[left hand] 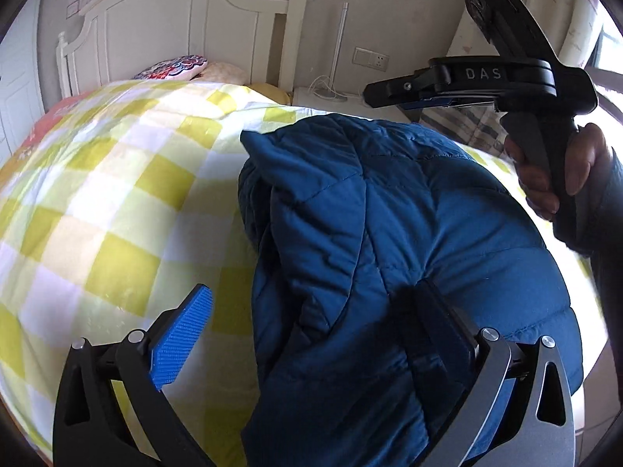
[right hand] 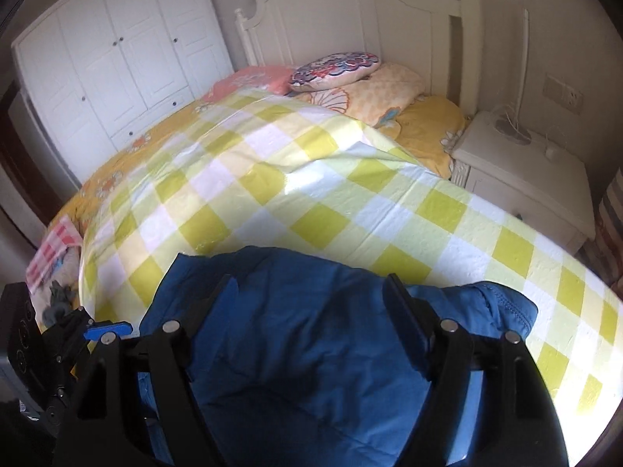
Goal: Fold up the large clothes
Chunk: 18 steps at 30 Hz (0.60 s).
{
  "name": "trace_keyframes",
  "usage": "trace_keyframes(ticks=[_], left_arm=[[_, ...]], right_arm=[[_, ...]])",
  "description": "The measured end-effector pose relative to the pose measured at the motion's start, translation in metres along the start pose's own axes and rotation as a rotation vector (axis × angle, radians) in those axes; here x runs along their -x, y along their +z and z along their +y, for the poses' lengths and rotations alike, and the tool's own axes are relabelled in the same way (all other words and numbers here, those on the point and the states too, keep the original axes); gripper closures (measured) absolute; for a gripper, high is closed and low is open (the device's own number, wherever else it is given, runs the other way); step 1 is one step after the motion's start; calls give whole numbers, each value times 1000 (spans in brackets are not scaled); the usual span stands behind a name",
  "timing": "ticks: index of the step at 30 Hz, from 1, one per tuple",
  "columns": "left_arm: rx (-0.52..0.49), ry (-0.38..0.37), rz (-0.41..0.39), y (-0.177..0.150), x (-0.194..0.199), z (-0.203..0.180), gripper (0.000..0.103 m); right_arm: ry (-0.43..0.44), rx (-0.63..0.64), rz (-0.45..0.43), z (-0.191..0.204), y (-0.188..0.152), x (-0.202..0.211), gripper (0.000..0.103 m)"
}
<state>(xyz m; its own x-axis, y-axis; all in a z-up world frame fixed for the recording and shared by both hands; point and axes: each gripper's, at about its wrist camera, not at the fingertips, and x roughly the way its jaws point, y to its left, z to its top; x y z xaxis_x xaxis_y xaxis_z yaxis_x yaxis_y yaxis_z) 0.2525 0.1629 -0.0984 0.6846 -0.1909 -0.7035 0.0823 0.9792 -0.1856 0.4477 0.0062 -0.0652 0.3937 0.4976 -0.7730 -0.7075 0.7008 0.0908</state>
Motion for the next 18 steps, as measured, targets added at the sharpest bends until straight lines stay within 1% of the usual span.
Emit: trace_keyframes(ticks=[1,3,4,5,7,9,11,12,14,15,16,18], left_arm=[[37,-17,-10,-4,-2,4,4],[84,-37,-32,-10,-6,10,4],[97,-36,-45,-13,-7,13,4],[111,-39,-51,-16,-8,18,4],[148,-88,-29,-19,-13,28,4],[174,-141,3,-18,-18,36,4],[181,-165,14,-20,-18,40,4],[181,-164,11,-21,-18,40,4],[171,-146,-10,-24,-15,38,4],[166,-137,-20,-25,-12,36,4],[158,-121,-30,-27,-9,33,4],[127,-75,-54,-34,1,25,4]], right_arm=[[-34,65,20,18,0,-10,27],[-143,203,131,46,-5,-47,32],[-191,230,168,51,-6,-62,32],[-208,238,199,52,-6,-72,31],[-215,243,254,51,-5,-81,30],[-220,225,268,47,-4,-83,25],[-239,207,263,45,-5,-81,17],[-260,204,254,45,-5,-79,15],[-307,229,201,52,-9,-71,13],[-315,232,169,54,-11,-62,14],[-283,191,138,54,-14,-45,15],[-155,63,43,45,-26,0,15]])
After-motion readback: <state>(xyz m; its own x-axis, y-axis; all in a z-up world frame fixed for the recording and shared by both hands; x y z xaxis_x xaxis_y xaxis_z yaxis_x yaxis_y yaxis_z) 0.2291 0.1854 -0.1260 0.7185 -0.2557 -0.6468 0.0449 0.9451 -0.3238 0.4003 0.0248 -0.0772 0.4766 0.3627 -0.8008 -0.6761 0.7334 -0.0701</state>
